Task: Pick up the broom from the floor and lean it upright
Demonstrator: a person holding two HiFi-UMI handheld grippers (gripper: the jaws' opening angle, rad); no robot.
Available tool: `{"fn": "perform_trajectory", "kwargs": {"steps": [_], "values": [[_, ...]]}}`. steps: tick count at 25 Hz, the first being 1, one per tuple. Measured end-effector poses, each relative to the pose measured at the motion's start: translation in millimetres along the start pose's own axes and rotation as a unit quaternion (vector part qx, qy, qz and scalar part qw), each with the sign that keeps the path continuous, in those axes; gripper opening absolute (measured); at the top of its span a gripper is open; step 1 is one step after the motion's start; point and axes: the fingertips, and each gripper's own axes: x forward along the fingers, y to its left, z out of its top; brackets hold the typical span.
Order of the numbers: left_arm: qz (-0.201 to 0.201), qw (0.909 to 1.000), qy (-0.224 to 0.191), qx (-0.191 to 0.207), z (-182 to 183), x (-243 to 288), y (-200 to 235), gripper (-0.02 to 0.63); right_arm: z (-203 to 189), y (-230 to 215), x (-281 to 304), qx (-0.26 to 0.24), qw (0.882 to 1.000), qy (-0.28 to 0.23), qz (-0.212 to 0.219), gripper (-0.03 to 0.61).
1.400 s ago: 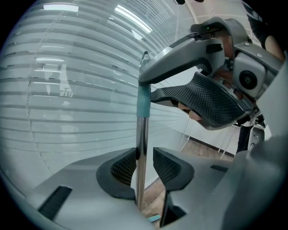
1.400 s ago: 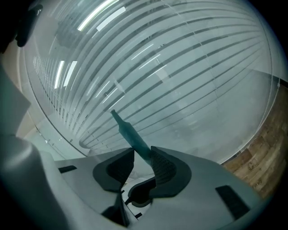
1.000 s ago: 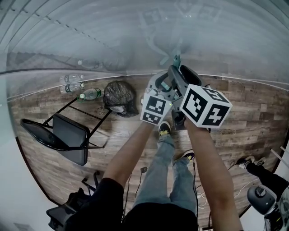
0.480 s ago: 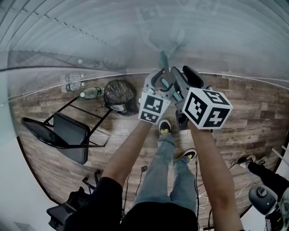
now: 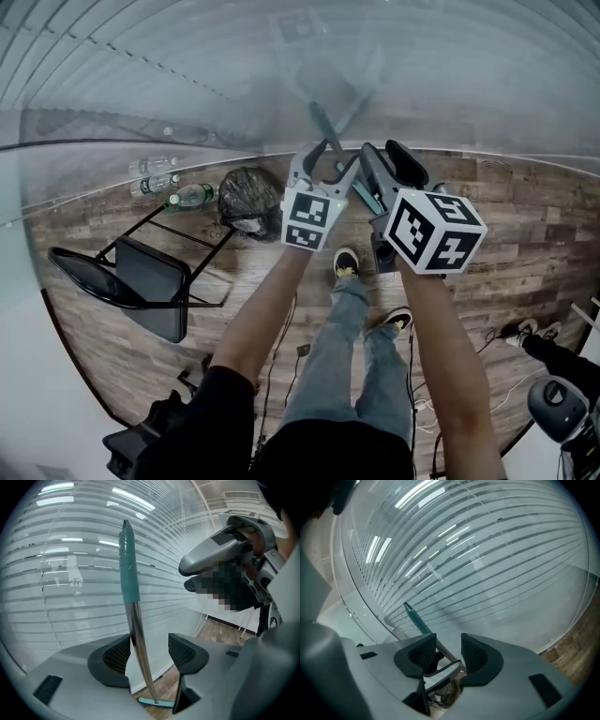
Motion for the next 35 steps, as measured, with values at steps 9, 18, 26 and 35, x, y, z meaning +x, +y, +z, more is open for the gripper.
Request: {"fn": "perform_trajectory", "kwargs": {"steps": [9,18,26,35], "values": [[0.027,0.9996,0.001,-0.007,5.5,1.0,14.1,0.22,1.6,0.3,-6.3,-0.006,1.0,0.003,0.006,0.173],[0.004,0.9987,-0.008,-0.049,4.9,11.6,15.5,0.098,-4.1,-21.5,-1.1,0.006,1.0,0.003,-0.008,0.172],[-0.093,0.9939,0.02,-0.055,7.4,23.9,-29.5,0.098,-8.1,-32.6,-8.4,0.014,1.0,0.002,-0.015,0.172],[-0.113,0.9921,0.031,-0.045,7.6,30.4,-51.9,0.098,-8.5,-40.7,-19.1,0.016,1.0,-0.003,-0.018,0.172]]}}
